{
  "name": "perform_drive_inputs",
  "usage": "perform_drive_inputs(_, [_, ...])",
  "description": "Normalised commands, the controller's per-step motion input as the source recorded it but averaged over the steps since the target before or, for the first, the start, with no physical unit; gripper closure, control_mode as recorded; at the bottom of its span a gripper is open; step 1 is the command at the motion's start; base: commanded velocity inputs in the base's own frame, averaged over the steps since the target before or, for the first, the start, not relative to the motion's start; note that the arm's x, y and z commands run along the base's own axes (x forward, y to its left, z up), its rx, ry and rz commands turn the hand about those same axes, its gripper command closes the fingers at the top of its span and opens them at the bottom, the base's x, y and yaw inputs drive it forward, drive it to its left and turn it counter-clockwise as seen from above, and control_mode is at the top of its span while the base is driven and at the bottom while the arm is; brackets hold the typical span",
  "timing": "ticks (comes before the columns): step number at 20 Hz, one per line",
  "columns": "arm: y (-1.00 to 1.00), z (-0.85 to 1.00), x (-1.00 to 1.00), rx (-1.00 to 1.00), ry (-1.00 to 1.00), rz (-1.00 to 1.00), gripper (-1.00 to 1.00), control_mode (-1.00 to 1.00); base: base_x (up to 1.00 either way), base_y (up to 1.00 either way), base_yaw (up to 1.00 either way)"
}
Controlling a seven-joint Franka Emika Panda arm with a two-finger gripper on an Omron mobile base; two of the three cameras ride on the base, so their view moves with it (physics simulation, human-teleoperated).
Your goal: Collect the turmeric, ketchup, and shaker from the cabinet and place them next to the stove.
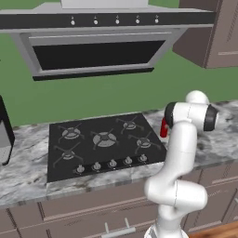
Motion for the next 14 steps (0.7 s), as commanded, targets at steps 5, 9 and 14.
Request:
perform_drive_inputs(5, [0.00, 0.39, -0.02, -0.02, 0.00, -0.04, -1.00, -1.00, 0.00, 0.00, 0.00])
perform_drive_inputs(9, [0.00, 0.51, -0.06, -0.01, 0.00, -0.05, -1.00, -1.00, 0.00, 0.00, 0.00])
perform_drive_inputs(14, [0.11, 0.72, -0.34, 0.00, -0.04, -0.08, -1.00, -1.00, 0.00, 0.00, 0.00])
